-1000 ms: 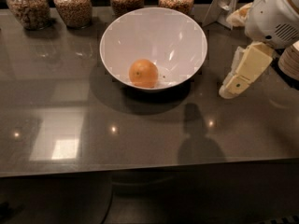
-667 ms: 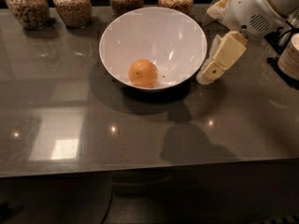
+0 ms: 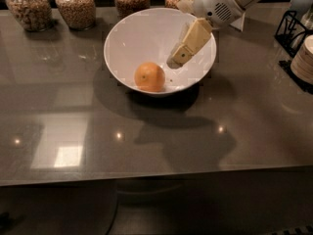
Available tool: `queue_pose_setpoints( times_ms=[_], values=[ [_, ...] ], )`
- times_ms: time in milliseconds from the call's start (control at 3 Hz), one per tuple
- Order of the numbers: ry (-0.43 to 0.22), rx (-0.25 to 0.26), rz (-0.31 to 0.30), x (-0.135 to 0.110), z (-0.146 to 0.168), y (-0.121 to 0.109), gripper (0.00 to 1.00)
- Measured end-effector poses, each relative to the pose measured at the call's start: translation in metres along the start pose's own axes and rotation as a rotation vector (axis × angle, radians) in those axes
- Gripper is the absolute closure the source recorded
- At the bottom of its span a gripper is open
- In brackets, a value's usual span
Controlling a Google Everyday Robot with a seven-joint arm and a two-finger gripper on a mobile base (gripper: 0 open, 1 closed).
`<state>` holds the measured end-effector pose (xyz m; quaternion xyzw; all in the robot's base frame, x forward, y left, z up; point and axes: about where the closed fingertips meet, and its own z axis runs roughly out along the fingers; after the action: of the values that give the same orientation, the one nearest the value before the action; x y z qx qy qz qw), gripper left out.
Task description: Pick orange from white bowl
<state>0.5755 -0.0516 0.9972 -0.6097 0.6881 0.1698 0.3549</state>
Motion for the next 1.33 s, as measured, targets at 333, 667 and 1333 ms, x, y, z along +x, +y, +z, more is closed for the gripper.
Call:
queue_pose_setpoints(
  times_ms=[333, 667, 1333],
  values=[
    [0.0, 0.0, 0.0, 0.0, 0.0, 0.0, 0.0],
    [-0.048, 0.017, 0.048, 0.01, 0.012, -0.003, 0.0],
    [-0.144, 0.006, 0.167, 0.031, 0.065, -0.016, 0.05]
  ],
)
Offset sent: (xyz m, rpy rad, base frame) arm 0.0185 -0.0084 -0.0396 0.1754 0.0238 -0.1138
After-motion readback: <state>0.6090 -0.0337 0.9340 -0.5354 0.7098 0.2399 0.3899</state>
